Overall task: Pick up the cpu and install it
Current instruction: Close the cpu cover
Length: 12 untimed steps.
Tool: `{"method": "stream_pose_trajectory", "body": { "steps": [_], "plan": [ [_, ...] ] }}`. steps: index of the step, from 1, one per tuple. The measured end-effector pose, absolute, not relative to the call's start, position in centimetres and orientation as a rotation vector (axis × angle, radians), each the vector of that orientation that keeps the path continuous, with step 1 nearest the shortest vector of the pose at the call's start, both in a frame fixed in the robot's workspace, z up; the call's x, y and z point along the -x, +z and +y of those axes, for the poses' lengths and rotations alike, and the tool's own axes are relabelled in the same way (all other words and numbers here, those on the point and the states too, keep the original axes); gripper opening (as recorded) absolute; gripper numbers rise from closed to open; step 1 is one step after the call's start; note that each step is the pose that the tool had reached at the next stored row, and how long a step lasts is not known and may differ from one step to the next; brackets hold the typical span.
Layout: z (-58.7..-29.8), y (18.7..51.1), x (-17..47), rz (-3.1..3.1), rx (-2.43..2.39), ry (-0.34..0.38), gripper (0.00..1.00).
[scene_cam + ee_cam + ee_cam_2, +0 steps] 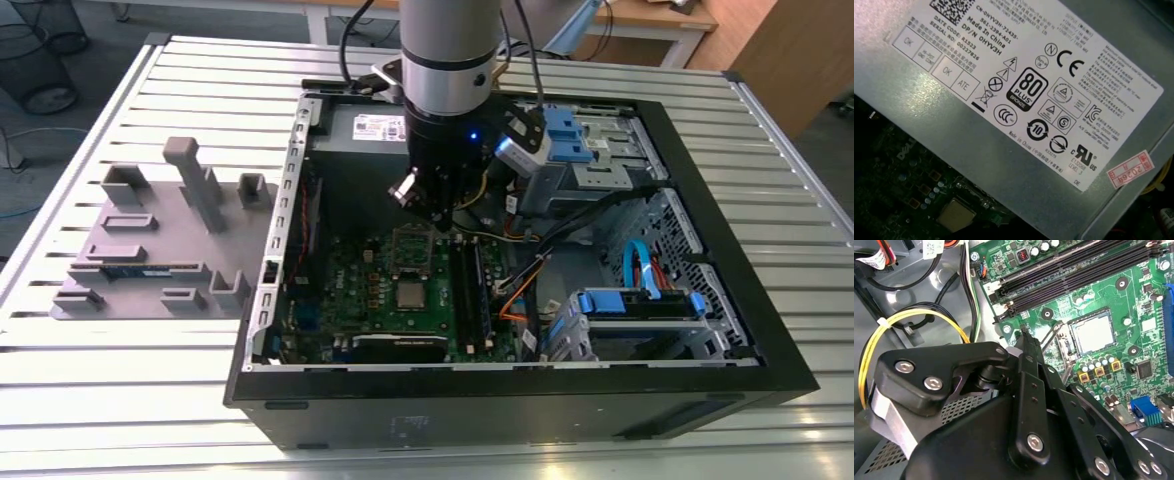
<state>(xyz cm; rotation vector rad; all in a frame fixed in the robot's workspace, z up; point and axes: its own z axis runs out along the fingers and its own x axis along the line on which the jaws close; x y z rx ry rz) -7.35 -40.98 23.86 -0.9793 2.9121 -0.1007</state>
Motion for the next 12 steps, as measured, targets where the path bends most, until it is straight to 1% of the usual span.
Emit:
{"method": "stream_pose_trajectory", "body": {
  "steps": [12],
  "plan": [
    [-40.98,23.87,7.37,2.91,0.983,-0.096,0.11]
  ]
}}
